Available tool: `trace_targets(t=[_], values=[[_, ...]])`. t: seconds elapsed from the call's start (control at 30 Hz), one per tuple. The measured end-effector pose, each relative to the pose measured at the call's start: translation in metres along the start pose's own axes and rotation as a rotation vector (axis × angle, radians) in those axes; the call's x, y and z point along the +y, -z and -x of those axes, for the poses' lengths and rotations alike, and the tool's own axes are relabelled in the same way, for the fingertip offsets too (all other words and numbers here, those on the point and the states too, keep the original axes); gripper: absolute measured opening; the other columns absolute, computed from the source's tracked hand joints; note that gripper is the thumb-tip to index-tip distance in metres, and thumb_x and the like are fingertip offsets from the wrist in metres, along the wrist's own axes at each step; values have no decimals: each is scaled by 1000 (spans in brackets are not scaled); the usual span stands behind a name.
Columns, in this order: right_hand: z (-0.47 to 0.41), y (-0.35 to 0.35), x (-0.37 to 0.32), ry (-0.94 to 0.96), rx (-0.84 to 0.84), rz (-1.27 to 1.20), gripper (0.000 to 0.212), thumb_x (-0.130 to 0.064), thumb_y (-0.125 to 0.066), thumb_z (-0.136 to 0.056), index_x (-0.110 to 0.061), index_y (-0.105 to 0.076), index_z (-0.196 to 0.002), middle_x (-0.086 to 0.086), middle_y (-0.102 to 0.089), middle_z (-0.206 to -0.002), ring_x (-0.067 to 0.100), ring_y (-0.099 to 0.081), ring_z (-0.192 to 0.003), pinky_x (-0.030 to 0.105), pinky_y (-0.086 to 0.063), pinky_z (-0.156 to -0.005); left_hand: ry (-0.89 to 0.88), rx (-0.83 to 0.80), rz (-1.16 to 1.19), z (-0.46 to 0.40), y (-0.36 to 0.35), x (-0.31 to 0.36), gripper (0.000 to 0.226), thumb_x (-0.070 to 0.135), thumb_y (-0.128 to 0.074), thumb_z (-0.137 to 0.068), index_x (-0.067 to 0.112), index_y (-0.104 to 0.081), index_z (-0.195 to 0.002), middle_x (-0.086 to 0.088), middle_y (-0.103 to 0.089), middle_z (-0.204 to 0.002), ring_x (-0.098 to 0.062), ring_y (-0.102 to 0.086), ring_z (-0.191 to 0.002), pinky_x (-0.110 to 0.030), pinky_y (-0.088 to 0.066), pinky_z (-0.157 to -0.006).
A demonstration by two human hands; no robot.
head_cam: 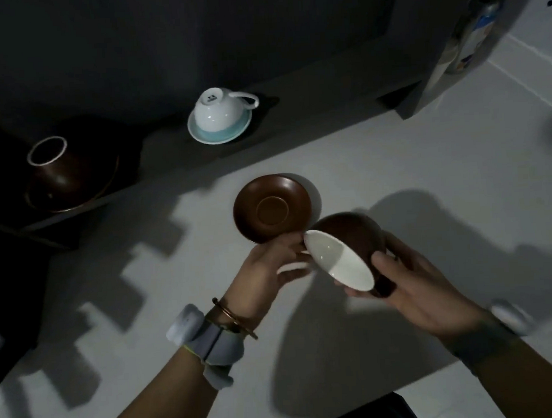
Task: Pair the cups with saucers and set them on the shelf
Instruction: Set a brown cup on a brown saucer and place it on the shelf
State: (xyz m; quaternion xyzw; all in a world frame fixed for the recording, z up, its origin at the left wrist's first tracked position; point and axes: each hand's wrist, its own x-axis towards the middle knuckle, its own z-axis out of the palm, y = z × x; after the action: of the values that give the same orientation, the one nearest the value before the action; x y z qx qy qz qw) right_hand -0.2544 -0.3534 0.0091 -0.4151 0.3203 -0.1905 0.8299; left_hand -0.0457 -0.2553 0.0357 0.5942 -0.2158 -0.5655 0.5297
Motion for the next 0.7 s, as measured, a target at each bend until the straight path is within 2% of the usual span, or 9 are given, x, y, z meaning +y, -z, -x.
trace_targets(t=[0.07, 0.17, 0.23, 0.27, 0.33, 0.4, 0.5, 0.6, 0.7], values=[[-17, -11, -9, 127, 17, 316, 70, -44, -84, -66, -39, -56, -130, -8, -67, -127, 21, -65, -116, 33, -56, -88, 4, 105, 43, -5, 11, 11, 26, 25, -55, -91, 12, -75, -102, -9, -75, -103, -24, -69, -101, -38, -56, -91], [-38, -22, -21, 301, 68, 753, 88, -49, -87, -58, -47, -45, -136, -29, -63, -123, -4, -61, -112, 12, -48, -87, -36, 178, -200, -15, 17, 23, 43, 57, -61, -82, 24, -76, -106, 0, -76, -110, -16, -70, -105, -39, -53, -99], [-55, -31, -25, 400, 39, 944, 96, -50, -87, -56, -43, -40, -140, -32, -58, -123, -6, -57, -113, 10, -47, -90, -90, 245, -412, -22, 20, 26, 51, 72, -55, -76, 35, -75, -104, 5, -76, -108, -17, -68, -105, -43, -51, -99], [-65, -34, -26, 448, 16, 1032, 98, -47, -88, -58, -40, -39, -142, -27, -55, -128, -3, -55, -116, 14, -47, -93, -113, 278, -500, -25, 22, 27, 53, 76, -51, -75, 38, -73, -104, 6, -76, -107, -18, -68, -104, -44, -52, -97], [-83, -39, -26, 504, -30, 1159, 97, -41, -86, -61, -33, -38, -144, -9, -53, -138, 11, -52, -123, 26, -47, -100, -128, 333, -594, -32, 27, 26, 58, 78, -49, -74, 35, -72, -106, 5, -77, -105, -20, -68, -102, -45, -53, -93], [-99, -44, -25, 465, -54, 1209, 96, -42, -81, -61, -31, -36, -145, 3, -50, -144, 22, -51, -127, 31, -44, -101, -108, 374, -606, -40, 33, 24, 59, 74, -51, -77, 29, -72, -109, 1, -76, -106, -22, -67, -102, -44, -53, -92], [-123, -50, -22, 403, -79, 1233, 96, -46, -74, -59, -31, -35, -145, 5, -46, -147, 27, -47, -130, 36, -43, -104, -79, 440, -629, -58, 45, 18, 49, 63, -54, -86, 24, -72, -110, -3, -76, -105, -24, -67, -102, -40, -53, -90], [-138, -50, -16, 401, -84, 1218, 98, -34, -86, -60, -26, -37, -145, 5, -44, -149, 26, -45, -133, 40, -41, -107, -76, 458, -667, -72, 52, 12, 44, 57, -55, -89, 21, -73, -105, -6, -76, -100, -25, -66, -96, -37, -52, -83], [-149, -48, -14, 407, -89, 1205, 100, -30, -89, -58, -23, -39, -145, 4, -44, -149, 24, -44, -134, 36, -39, -109, -62, 468, -677, -83, 57, 10, 41, 56, -55, -89, 22, -73, -103, -6, -75, -98, -23, -65, -91, -28, -47, -72]])
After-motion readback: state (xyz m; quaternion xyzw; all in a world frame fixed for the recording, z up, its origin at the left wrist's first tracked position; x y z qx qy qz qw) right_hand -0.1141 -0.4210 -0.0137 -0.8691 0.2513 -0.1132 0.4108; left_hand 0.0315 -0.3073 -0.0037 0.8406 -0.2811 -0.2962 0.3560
